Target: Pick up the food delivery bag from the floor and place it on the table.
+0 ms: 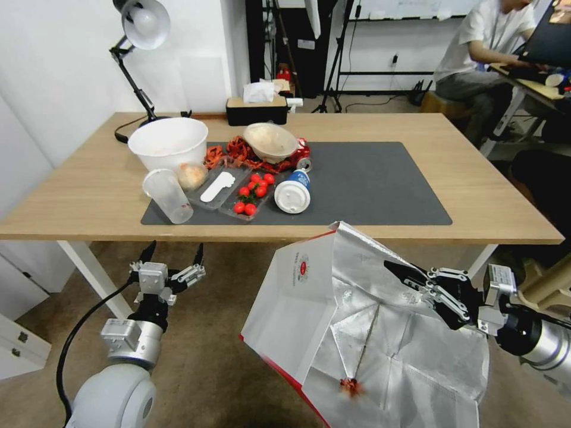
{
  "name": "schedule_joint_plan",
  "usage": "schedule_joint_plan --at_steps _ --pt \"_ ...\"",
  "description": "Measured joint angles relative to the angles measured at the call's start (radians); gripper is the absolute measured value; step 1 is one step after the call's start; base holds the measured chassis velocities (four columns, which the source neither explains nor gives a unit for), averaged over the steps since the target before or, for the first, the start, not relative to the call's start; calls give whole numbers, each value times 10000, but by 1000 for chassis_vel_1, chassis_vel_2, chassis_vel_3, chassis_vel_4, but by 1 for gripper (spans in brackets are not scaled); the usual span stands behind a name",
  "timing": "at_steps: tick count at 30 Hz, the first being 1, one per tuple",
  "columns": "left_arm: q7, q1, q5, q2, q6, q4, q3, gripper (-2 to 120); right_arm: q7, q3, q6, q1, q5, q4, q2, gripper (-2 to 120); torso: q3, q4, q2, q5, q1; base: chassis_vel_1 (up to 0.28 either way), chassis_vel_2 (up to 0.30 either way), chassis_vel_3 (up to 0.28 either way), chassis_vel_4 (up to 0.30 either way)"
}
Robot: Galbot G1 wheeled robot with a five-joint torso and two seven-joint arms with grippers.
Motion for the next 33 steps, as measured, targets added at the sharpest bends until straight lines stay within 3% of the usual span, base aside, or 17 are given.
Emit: schedule_joint_plan --at_steps 33 --pt "-26 36 -40 -19 -86 -18 41 100 -4 -16 16 -34 21 88 7 0 866 0 1537 1 668 0 0 0 0"
